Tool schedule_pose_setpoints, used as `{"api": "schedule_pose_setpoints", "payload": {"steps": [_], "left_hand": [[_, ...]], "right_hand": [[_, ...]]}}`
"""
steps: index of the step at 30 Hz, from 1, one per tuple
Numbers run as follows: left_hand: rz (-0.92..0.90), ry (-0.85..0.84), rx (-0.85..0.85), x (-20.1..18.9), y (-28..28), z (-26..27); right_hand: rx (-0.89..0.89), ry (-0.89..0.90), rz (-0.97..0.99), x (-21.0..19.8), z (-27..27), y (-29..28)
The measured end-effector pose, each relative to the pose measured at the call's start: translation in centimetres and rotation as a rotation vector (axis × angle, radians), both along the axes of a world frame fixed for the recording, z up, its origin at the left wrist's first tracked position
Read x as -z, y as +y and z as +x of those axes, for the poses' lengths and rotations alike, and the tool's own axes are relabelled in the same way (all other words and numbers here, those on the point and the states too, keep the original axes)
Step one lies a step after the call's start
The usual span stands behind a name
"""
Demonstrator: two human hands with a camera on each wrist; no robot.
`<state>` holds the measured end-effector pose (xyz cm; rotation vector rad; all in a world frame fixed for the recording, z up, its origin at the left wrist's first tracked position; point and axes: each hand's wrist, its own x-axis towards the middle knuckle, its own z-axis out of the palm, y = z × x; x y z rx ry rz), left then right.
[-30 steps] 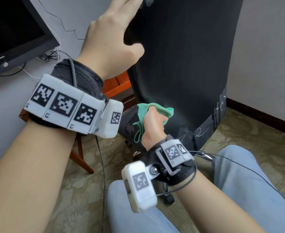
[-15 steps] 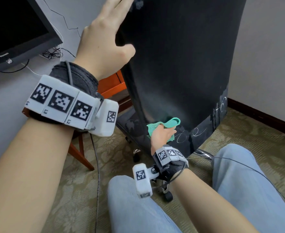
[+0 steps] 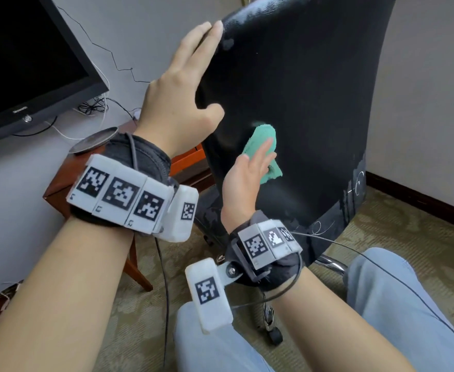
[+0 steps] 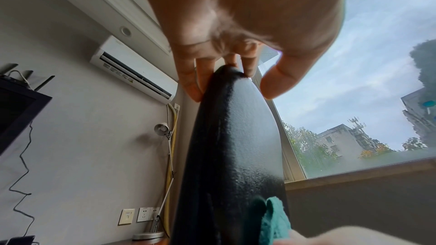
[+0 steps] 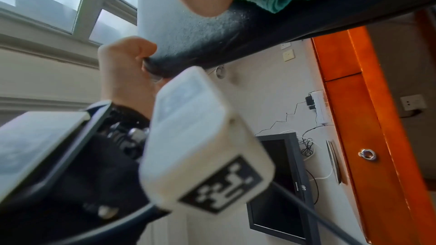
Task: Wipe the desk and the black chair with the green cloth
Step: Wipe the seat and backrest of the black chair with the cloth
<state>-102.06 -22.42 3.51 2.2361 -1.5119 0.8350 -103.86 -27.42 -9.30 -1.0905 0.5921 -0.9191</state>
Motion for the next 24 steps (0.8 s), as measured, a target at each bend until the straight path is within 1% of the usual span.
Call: {"api": "schedule_pose_setpoints", "payload": {"steps": [2,6,8,13,16,18,21,24], "left_hand": [[-0.005,-0.003,-0.001,-0.1,0.0,0.1],[0.022,-0.014,-0.015,0.0,-0.1,-0.1],[0.048,-0.041,-0.063,0.1,-0.1,-0.2],[0.088,-0.153,-0.132,0.1,-0.3,0.2],[0.107,-0.195,-0.154,0.2,-0.3,0.3],[0.101,-0.198,-0.162,0.2,-0.3,0.2],[0.089,-0.189,-0.173,0.3,-0.5,0.1],[0.084,-0.178,-0.165,0.3,-0.5,0.0]], "right_hand": [[0.027,-0.030,-0.017,-0.4,0.3,-0.3],[0.060,-0.059,-0.009,1.2,0.8,-0.3],[0.099,-0.050,-0.037,1.9,1.0,-1.0],[0.198,0.030,-0.056,3.9,1.4,-5.0],[0.230,0.077,0.003,5.4,1.2,-8.4],[0.228,0.109,0.058,6.3,0.8,-9.6],[0.222,0.142,0.128,7.7,0.2,-8.9],[0.167,0.178,0.158,8.4,-0.2,-6.0]]}}
